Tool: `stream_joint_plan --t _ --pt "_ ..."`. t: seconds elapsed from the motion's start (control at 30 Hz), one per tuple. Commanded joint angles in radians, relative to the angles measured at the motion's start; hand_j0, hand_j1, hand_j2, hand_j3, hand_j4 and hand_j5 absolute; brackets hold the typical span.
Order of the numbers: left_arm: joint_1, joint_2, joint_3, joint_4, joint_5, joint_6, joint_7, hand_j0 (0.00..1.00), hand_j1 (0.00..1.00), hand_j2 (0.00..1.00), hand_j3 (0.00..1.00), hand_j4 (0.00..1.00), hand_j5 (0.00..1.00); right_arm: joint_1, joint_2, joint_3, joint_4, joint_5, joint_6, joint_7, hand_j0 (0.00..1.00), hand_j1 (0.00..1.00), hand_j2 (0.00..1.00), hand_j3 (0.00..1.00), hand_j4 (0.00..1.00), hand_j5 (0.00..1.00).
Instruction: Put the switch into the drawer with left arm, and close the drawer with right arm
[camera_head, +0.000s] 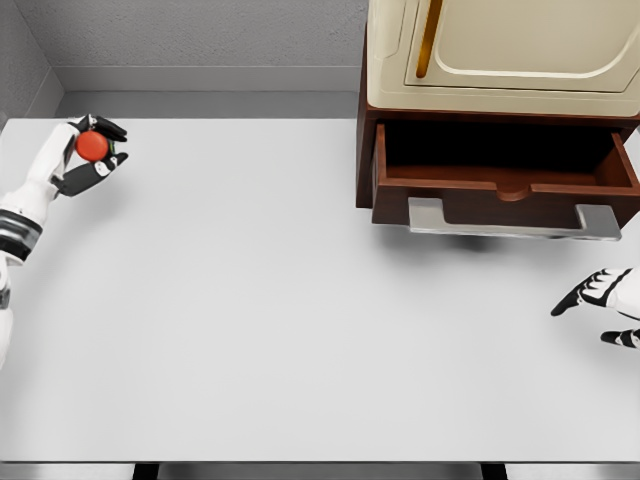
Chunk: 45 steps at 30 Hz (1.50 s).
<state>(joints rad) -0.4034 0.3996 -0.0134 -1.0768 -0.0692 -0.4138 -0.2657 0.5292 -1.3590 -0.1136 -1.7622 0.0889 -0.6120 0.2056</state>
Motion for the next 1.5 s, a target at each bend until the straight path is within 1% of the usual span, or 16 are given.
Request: stream_joint_plan --t 0.0,0.07,0.13,0.27,0.4,0.5,0.53,0.7,0.8,0.87,0.93,1.13,1.2,1.3,1.37,1.47 --pt "0.0 -0.001 0.0 -0.069 0.006 0.0 0.0 0.43 0.43 0.43 0.43 0.43 0.43 0.0 -0.043 0.028 0.0 -0.017 0.001 -0.008 0.72 0.72 0.72 0.72 0.72 0.72" --pt "0.0 0.001 -0.023 -0.12 0.006 0.0 0.0 0.43 0.43 0.43 0.43 0.43 0.43 0.0 -0.08 0.06 0.0 -0.018 0.001 -0.057 0.72 0.72 0.72 0.72 0.72 0.72" --pt "0.0 0.001 -0.045 -0.176 0.005 0.0 0.0 0.43 0.43 0.43 0.43 0.43 0.43 0.0 -0.109 0.072 0.001 -0.02 0.001 -0.063 0.72 0.72 0.72 0.72 0.72 0.72" --pt "0.003 0.001 -0.069 -0.247 0.0 -0.002 0.0 0.43 0.43 0.43 0.43 0.43 0.43 0.0 -0.178 0.118 0.006 -0.023 0.001 -0.101 0.72 0.72 0.72 0.72 0.72 0.72" --pt "0.014 -0.018 -0.083 -0.334 -0.049 -0.002 0.0 0.43 0.43 0.43 0.43 0.43 0.43 0.0 -0.258 0.132 0.006 -0.021 0.001 -0.143 0.72 0.72 0.72 0.72 0.72 0.72" --pt "0.014 -0.033 -0.106 -0.356 -0.067 -0.003 0.002 0.43 0.43 0.43 0.43 0.43 0.43 -0.002 -0.29 0.144 0.004 -0.021 0.001 -0.153 0.72 0.72 0.72 0.72 0.72 0.72" --pt "0.014 -0.044 -0.109 -0.373 -0.07 -0.003 0.002 0.43 0.43 0.43 0.43 0.43 0.43 -0.002 -0.296 0.144 0.004 -0.021 0.001 -0.153 0.72 0.72 0.72 0.72 0.72 0.72" --pt "0.026 -0.113 -0.114 -0.456 -0.169 -0.003 0.002 0.43 0.43 0.43 0.43 0.43 0.43 -0.002 -0.307 0.146 0.0 -0.021 0.001 -0.152 0.68 0.68 0.68 0.68 0.68 0.68" --pt "0.028 -0.12 -0.129 -0.514 -0.211 -0.002 0.002 0.43 0.43 0.43 0.43 0.43 0.43 -0.002 -0.307 0.146 -0.003 -0.021 0.001 -0.149 0.68 0.68 0.68 0.68 0.68 0.68" --pt "0.028 -0.128 -0.132 -0.532 -0.213 -0.002 0.002 0.43 0.43 0.43 0.43 0.43 0.43 -0.002 -0.305 0.146 -0.003 -0.021 0.001 -0.149 0.68 0.68 0.68 0.68 0.68 0.68" --pt "0.028 -0.151 -0.132 -0.555 -0.248 -0.002 0.002 0.43 0.43 0.43 0.43 0.43 0.43 -0.002 -0.305 0.146 -0.003 -0.021 0.001 -0.147 0.68 0.68 0.68 0.68 0.68 0.68" --pt "0.021 -0.24 -0.149 -0.574 -0.376 -0.002 0.002 0.43 0.43 0.43 0.43 0.43 0.43 -0.002 -0.296 0.147 -0.003 -0.021 0.001 -0.149 0.68 0.68 0.68 0.68 0.68 0.68" --pt "0.014 -0.252 -0.175 -0.574 -0.402 -0.002 0.002 0.43 0.43 0.43 0.43 0.43 0.43 -0.002 -0.299 0.147 -0.003 -0.021 0.001 -0.149 0.69 0.69 0.69 0.69 0.69 0.69" --pt "0.005 -0.288 -0.198 -0.586 -0.457 0.0 0.002 0.43 0.43 0.43 0.43 0.43 0.43 -0.003 -0.308 0.141 -0.003 -0.021 0.001 -0.149 0.69 0.69 0.69 0.69 0.69 0.69" --pt "-0.009 -0.289 -0.217 -0.586 -0.46 0.0 0.002 0.43 0.43 0.43 0.43 0.43 0.43 -0.005 -0.318 0.14 -0.005 -0.021 0.001 -0.149 0.69 0.69 0.69 0.69 0.69 0.69" --pt "-0.028 -0.315 -0.237 -0.586 -0.526 0.001 0.002 0.43 0.43 0.43 0.43 0.43 0.43 -0.009 -0.338 0.134 -0.005 -0.021 0.001 -0.15 0.71 0.71 0.71 0.71 0.71 0.71"
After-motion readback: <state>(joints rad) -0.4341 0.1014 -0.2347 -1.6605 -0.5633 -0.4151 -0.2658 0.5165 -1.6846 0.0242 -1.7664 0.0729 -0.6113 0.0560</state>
